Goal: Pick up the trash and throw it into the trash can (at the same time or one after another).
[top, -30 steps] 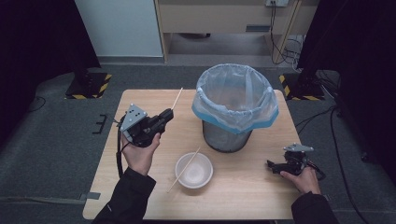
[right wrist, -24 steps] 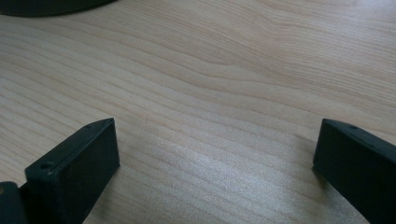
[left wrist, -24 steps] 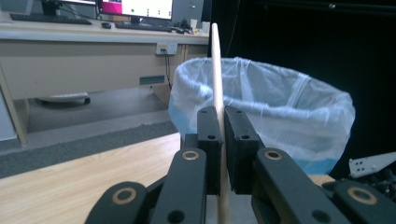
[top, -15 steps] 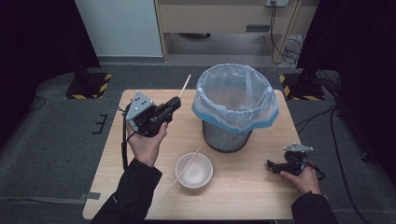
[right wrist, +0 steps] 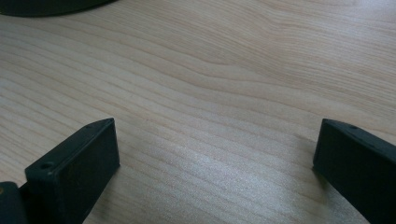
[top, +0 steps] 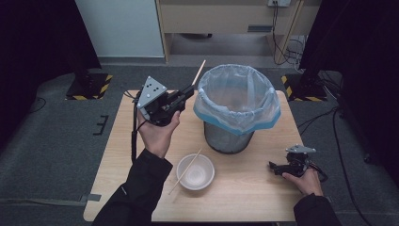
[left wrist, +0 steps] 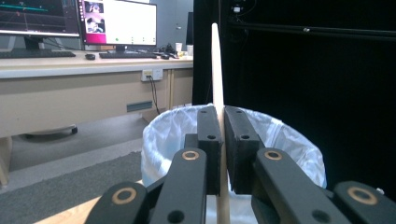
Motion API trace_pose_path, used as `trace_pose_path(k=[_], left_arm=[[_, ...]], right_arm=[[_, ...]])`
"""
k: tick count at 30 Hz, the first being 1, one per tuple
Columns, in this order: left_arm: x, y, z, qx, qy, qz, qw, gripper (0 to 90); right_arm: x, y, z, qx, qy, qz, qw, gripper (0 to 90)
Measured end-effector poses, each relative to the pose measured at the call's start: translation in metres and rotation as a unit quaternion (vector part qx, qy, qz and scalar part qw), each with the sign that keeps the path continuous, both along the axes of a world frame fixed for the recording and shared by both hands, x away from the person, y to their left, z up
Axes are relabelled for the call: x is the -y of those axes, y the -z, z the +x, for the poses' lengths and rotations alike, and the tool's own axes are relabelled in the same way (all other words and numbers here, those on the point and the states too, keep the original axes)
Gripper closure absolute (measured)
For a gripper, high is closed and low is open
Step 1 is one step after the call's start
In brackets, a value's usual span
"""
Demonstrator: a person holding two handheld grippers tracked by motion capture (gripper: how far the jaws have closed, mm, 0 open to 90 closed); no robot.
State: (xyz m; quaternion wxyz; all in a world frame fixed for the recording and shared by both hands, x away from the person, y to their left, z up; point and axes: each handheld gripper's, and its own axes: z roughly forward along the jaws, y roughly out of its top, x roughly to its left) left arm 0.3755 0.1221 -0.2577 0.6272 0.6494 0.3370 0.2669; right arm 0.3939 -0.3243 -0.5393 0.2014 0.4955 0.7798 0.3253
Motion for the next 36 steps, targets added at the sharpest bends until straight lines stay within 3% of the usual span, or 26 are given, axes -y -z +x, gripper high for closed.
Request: trace_pose_path(k=[12,36], left_arm=[[0.019,-0.017,0.012,0.013,0.013,0.002,0.9998,85.4],[0.07,-0.02,0.043,0.01,0.042,0.015,0.999,85.4]], right_arm=[[0.0,0.0,0.0,0.002,-0.001,-0.001,1.0,0.6],[0.0,0.0,0.0,0.001,0.0,0.001,1.0,0.5]])
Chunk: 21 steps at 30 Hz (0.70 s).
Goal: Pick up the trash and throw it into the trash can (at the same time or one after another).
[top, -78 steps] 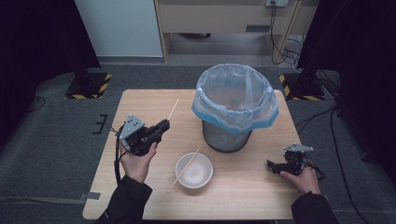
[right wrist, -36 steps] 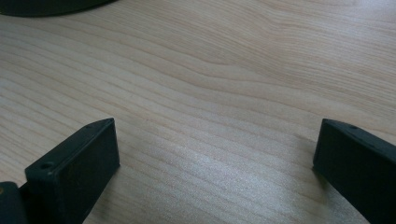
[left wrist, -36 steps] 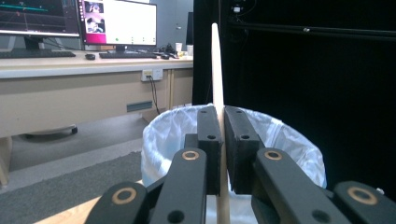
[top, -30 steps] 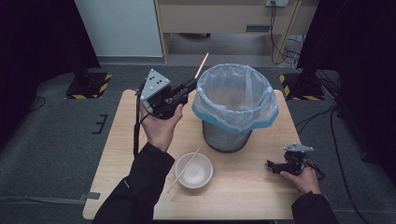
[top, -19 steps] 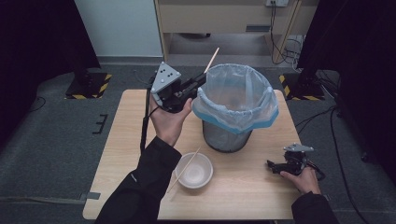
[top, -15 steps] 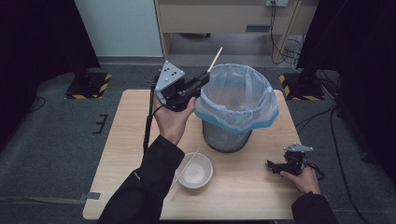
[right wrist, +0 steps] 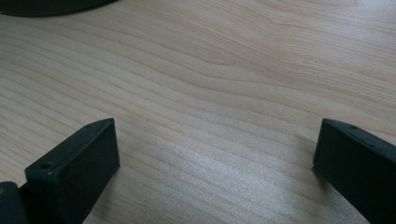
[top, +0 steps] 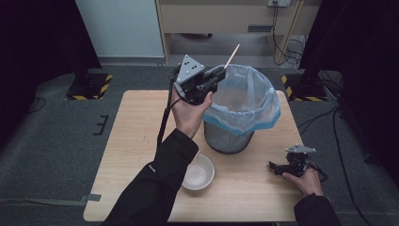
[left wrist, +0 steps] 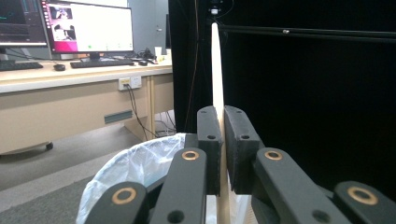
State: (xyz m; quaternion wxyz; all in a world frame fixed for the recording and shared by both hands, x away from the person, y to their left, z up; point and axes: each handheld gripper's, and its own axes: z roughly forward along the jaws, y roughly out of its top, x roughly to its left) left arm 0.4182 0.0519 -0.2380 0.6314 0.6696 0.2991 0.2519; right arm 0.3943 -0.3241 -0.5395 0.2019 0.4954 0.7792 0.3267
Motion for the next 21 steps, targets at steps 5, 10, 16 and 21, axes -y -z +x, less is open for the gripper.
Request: trace_pose_path(k=[5,10,16,21], left_arm=[[0.006,0.0,0.007,-0.002,0.002,-0.003,1.0,85.4],[0.011,-0.001,0.015,-0.003,0.003,-0.005,1.0,85.4],[0.016,-0.004,0.024,0.003,0.002,-0.003,1.0,85.4],[0.023,-0.006,0.031,0.0,0.003,-0.003,1.0,85.4]], right_arm=[[0.0,0.0,0.0,0.0,0.0,0.0,1.0,0.5],[0.0,0.0,0.0,0.0,0.0,0.0,1.0,0.6],[0.0,0.0,0.0,0.0,0.0,0.0,1.0,0.6],[0.0,0.0,0.0,0.0,0.0,0.0,1.0,0.6]])
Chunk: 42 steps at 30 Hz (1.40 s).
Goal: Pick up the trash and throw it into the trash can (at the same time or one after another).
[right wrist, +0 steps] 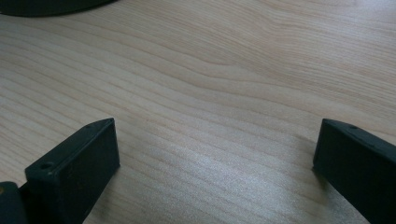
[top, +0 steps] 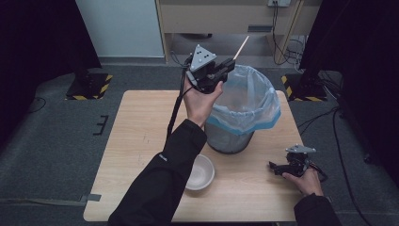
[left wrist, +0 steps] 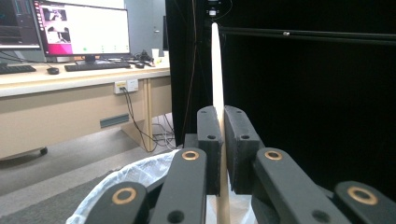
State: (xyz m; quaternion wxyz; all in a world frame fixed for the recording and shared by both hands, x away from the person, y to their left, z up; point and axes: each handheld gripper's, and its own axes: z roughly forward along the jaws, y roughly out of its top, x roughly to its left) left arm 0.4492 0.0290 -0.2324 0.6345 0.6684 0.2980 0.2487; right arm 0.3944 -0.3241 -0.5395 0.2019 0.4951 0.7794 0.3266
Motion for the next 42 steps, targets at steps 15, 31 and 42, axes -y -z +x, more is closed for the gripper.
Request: trace_pose_path(k=[15,31,42], left_arm=[[0.016,0.003,0.025,0.004,-0.008,0.012,0.9999,85.5],[0.006,0.004,0.027,-0.003,-0.005,0.013,0.9999,74.6],[-0.051,0.004,-0.004,0.002,-0.012,-0.01,0.9999,64.4]], right_arm=[[0.0,0.0,0.0,0.0,0.0,0.0,1.0,0.6],[0.0,0.0,0.0,0.0,-0.002,-0.001,1.0,0.5],[0.0,0.0,0.0,-0.001,-0.002,0.0,1.0,0.6]])
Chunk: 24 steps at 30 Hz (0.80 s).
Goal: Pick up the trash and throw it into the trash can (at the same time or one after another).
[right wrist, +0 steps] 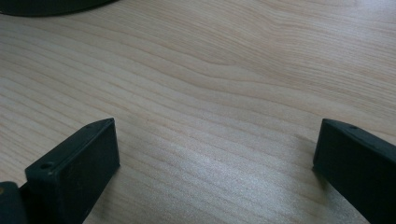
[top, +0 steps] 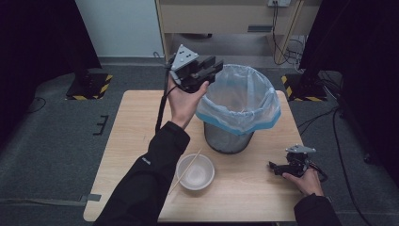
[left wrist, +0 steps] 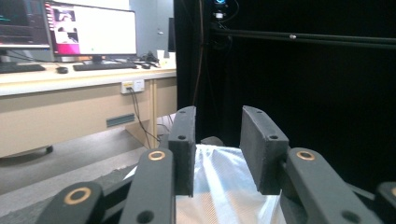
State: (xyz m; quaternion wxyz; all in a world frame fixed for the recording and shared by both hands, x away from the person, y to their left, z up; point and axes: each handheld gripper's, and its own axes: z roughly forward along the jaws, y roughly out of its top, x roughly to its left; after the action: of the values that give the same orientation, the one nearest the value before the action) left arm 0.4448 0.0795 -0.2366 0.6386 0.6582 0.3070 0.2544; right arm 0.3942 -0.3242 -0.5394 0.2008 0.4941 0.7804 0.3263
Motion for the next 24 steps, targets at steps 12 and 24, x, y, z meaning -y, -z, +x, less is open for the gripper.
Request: trace_pose_path(k=[12,24], left_arm=[[-0.054,0.026,-0.036,-0.013,-0.012,0.032,0.9993,53.1],[-0.086,0.084,-0.048,-0.072,-0.029,0.054,0.9955,48.5]], right_arm=[[0.0,0.0,0.0,-0.002,0.0,-0.001,1.0,0.5],[0.0,0.0,0.0,-0.001,0.0,0.0,1.0,0.5]])
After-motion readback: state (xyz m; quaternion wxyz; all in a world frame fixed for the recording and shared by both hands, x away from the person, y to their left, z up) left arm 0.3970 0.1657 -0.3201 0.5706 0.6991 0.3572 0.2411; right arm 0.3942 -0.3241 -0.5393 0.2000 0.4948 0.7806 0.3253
